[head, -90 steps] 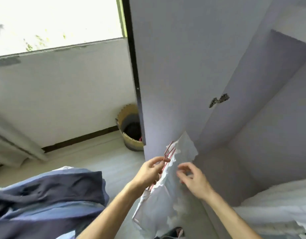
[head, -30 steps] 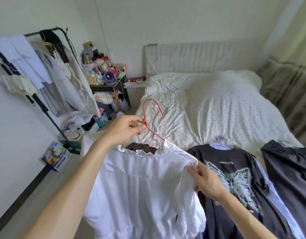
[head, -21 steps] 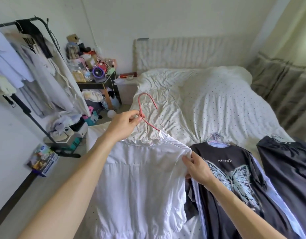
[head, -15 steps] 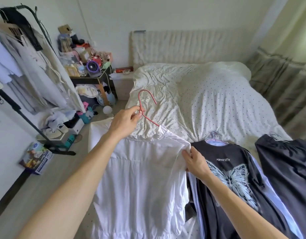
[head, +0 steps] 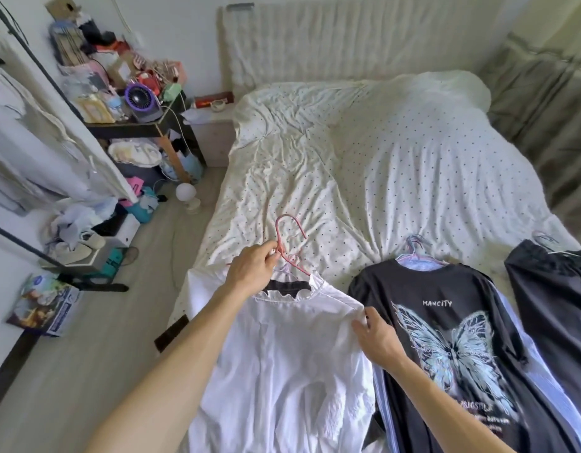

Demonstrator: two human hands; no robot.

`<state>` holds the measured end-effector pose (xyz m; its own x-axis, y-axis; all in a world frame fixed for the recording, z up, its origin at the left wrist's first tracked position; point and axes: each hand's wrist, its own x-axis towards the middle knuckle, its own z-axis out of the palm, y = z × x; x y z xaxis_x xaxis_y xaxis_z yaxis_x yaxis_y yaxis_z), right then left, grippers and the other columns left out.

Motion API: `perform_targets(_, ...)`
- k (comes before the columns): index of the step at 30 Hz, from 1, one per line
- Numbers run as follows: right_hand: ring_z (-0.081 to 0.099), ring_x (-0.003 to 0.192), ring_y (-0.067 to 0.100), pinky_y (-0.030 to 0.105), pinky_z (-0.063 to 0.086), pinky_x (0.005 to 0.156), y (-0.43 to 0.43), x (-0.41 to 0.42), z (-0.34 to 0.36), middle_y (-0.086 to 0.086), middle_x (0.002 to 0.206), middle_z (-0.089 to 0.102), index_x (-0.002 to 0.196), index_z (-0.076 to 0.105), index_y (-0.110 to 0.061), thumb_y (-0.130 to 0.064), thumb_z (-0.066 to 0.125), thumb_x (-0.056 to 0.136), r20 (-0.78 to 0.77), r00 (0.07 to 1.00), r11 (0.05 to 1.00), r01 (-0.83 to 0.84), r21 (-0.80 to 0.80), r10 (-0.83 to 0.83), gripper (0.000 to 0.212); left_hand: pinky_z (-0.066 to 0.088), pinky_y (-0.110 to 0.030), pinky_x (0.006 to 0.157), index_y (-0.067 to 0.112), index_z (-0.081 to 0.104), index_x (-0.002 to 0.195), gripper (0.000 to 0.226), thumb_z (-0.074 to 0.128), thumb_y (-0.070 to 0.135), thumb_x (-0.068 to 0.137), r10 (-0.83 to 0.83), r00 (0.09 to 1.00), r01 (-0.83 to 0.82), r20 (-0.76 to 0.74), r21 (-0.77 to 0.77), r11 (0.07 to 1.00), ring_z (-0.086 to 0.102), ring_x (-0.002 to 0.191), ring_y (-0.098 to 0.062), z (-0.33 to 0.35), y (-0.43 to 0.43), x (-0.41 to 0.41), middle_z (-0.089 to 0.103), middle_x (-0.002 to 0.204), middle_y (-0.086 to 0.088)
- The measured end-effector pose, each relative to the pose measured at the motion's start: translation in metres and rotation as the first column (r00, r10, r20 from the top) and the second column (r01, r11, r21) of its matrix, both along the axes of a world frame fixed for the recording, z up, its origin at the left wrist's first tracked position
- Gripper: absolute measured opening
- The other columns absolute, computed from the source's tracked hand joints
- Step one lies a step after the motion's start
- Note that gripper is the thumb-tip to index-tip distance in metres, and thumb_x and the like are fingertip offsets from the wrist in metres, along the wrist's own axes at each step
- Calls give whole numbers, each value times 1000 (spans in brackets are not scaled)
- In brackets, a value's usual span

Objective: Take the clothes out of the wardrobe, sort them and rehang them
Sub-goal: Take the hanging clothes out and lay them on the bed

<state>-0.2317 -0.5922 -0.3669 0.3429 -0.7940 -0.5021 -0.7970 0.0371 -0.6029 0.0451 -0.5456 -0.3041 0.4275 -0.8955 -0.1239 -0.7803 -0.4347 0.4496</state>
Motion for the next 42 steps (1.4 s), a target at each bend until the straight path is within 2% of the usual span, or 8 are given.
perform_targets(10,63,100,37,36,48,78,-48,82,-103,17,112,66,132,47,-14,-26,46,101,-207,978,990,61,124,-34,33,49,-46,86,22,44,137,35,36,15,104,-209,977,213,-45,297,931,54,112,-32,-157,-92,83,57,121,-10)
perform_targets(17,54,121,33,40,45,97,-81,125,-163,12,133,57,141,39,-18,-28,52,94,-289,956,972,16,235,54,49,52,-41,83,28,30,153,77,45,-13,89,-310,949,306,-57,398,865,51,121,-26,-250,-140,129,49,133,-6)
perform_targets(22,36,137,29,37,30,113,-89,139,-204,7,151,37,151,28,-18,-32,54,93,-334,938,976,-23,214,96,65,51,-42,83,21,49,135,56,50,-7,87,-264,963,263,-62,456,850,51,122,-27,-317,-157,139,51,128,-6)
perform_targets(27,16,148,33,44,22,119,-78,134,-238,9,164,8,156,3,-21,-41,53,85,-384,894,958,-138,253,230,88,41,-46,105,19,19,158,72,47,9,92,-272,958,274,-87,549,790,45,130,-35,-368,-143,130,42,147,-9)
perform_targets(31,2,152,28,36,6,122,-72,130,-246,9,166,-2,157,-10,-13,-36,53,94,-369,886,950,-203,236,281,92,34,-46,113,20,16,159,71,47,15,95,-301,952,281,-47,516,809,38,137,-33,-377,-138,133,38,151,-9)
perform_targets(36,18,148,36,43,21,119,-78,129,-236,11,165,5,157,1,-20,-32,54,92,-355,897,945,-167,282,264,85,29,-45,115,21,11,159,66,39,24,100,-311,948,286,-67,603,744,31,143,-32,-352,-148,130,29,159,-7)
perform_targets(39,23,147,34,42,23,116,-84,121,-210,9,165,8,158,9,-28,-33,50,96,-345,911,945,-120,304,227,74,22,-51,119,19,3,160,72,42,26,99,-305,950,276,-70,646,712,16,150,-29,-330,-149,118,8,166,-4)
perform_targets(42,31,145,24,34,30,113,-87,97,-178,1,153,37,150,39,-26,-35,51,97,-297,950,968,-21,252,98,54,19,-52,120,22,3,160,70,42,32,101,-318,941,314,-118,659,683,11,152,-30,-303,-138,94,0,167,-1)
